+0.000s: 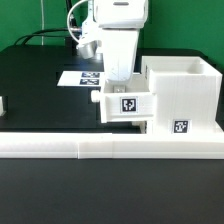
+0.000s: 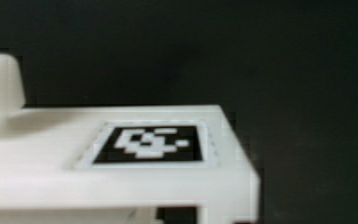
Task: Assemble drawer
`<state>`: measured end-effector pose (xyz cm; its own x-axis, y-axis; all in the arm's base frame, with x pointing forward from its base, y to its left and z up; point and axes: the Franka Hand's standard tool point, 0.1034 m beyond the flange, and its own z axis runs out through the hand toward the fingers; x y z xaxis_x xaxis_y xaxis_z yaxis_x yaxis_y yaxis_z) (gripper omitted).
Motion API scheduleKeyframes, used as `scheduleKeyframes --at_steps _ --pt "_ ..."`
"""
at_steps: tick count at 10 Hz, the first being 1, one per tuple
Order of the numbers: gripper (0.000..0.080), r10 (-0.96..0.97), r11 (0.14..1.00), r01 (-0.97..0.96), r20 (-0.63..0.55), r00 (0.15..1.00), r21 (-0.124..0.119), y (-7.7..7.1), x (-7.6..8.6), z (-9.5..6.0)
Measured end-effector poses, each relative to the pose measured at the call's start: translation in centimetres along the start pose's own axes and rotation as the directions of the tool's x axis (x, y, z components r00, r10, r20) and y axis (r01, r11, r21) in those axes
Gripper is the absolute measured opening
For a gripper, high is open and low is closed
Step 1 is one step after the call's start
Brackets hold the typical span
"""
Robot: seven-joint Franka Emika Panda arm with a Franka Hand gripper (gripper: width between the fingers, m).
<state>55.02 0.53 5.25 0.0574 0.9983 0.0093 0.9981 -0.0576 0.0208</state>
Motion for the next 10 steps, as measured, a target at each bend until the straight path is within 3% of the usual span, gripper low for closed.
scheduleKeyframes --at_steps 8,9,10 --pt "0.0044 0.0 1.0 0.0 0.004 1.0 -0.008 0.04 -0.05 0.03" --pt "0.0223 0.0 1.0 0.0 0.004 1.0 -0.007 0.05 -0.05 0.01" --pt "0.0358 0.005 1.0 -0.005 0.015 1.0 0.007 0.29 -0.16 -0.62"
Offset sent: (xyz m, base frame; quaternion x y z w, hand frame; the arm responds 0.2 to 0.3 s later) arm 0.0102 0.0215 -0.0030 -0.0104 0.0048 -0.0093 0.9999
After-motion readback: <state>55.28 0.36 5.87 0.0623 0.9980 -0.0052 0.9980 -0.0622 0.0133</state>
